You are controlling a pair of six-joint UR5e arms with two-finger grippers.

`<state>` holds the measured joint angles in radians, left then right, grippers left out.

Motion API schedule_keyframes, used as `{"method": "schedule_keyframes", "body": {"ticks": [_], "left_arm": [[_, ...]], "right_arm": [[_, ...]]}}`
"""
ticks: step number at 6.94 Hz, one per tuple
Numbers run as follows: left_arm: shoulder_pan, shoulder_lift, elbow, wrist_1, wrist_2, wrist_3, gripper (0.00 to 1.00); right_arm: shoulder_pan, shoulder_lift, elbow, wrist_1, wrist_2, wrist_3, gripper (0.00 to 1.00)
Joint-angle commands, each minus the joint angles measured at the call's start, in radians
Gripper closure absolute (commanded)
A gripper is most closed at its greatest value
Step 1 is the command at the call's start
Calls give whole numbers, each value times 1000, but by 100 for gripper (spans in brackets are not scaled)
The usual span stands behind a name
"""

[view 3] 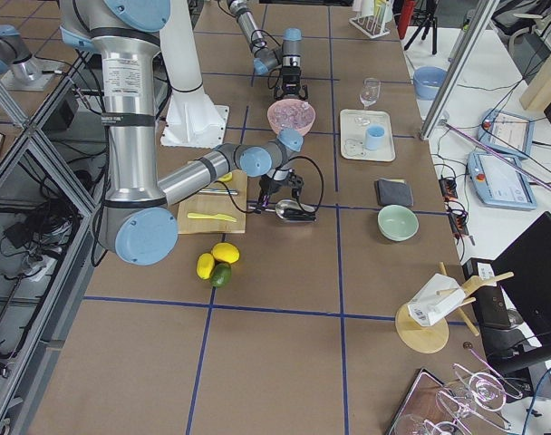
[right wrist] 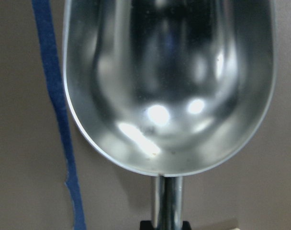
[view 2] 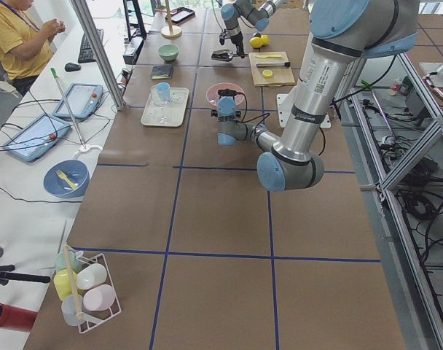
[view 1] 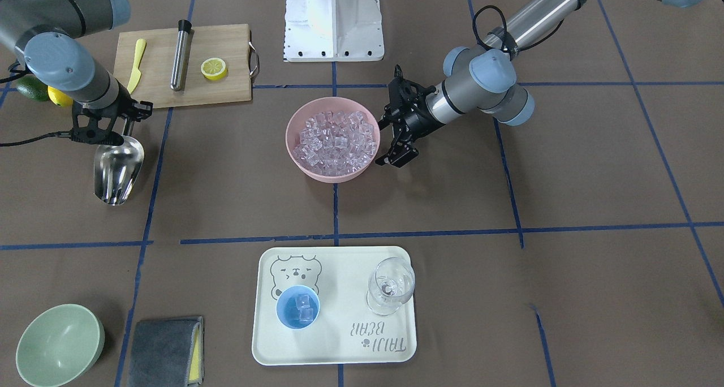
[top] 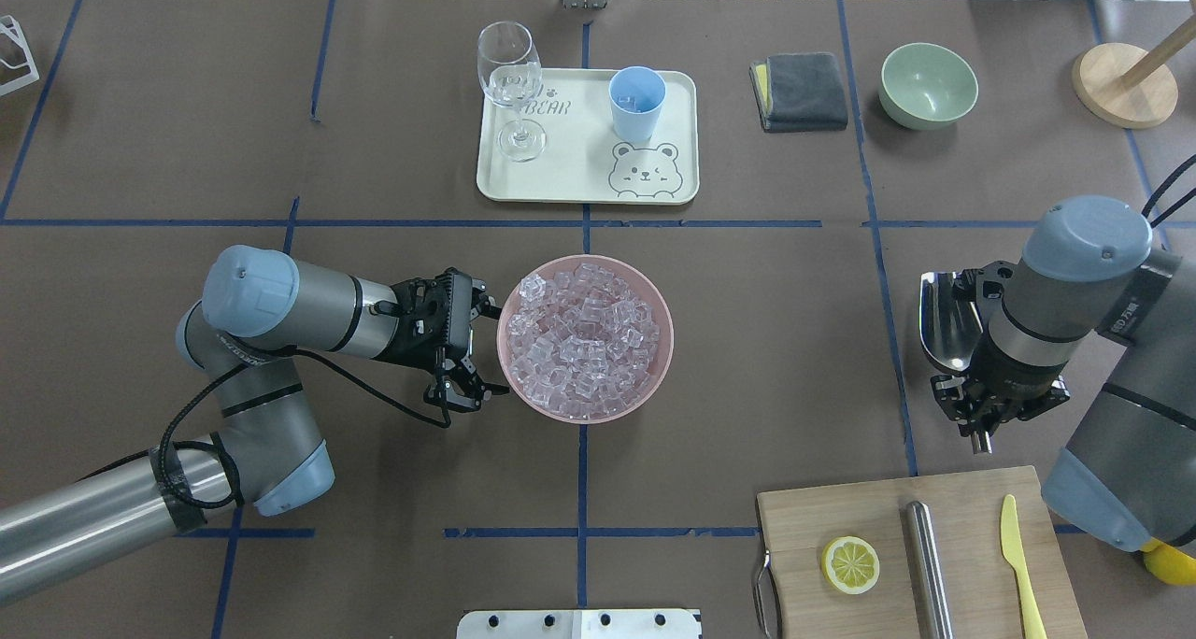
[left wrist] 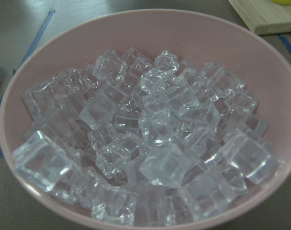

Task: Put ice in cup with scoop
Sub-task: 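Bring the empty scoop back down to its spot with the right gripper, then open the right gripper, release the scoop upright, and withdraw the right arm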

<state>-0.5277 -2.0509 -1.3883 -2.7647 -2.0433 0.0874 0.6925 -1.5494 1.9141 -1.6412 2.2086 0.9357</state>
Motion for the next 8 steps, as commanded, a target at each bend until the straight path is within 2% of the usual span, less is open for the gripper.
{"method": "schedule_keyframes", "body": {"ticks": [1, 2, 3, 6, 7, 8], "left_arm": [[0, 0, 0, 0, 0, 0, 0], [0, 0, 2, 0, 0, 0, 0], [0, 0, 2, 0, 0, 0, 0], [0, 0, 2, 0, 0, 0, 0], [0, 0, 0, -1, 0, 0, 0], [-2, 0, -2, -1, 0, 0, 0]], "right_arm": [[-8, -8, -21, 83, 2, 46, 100], [-10, -6, -21, 81, 12, 51, 61], [-8, -6, -23, 80, 43, 58, 1], [25, 8, 32, 83, 19, 57, 0], [62, 5, 99, 81, -47, 43, 0], [111, 11, 123, 80, -78, 25, 0]]}}
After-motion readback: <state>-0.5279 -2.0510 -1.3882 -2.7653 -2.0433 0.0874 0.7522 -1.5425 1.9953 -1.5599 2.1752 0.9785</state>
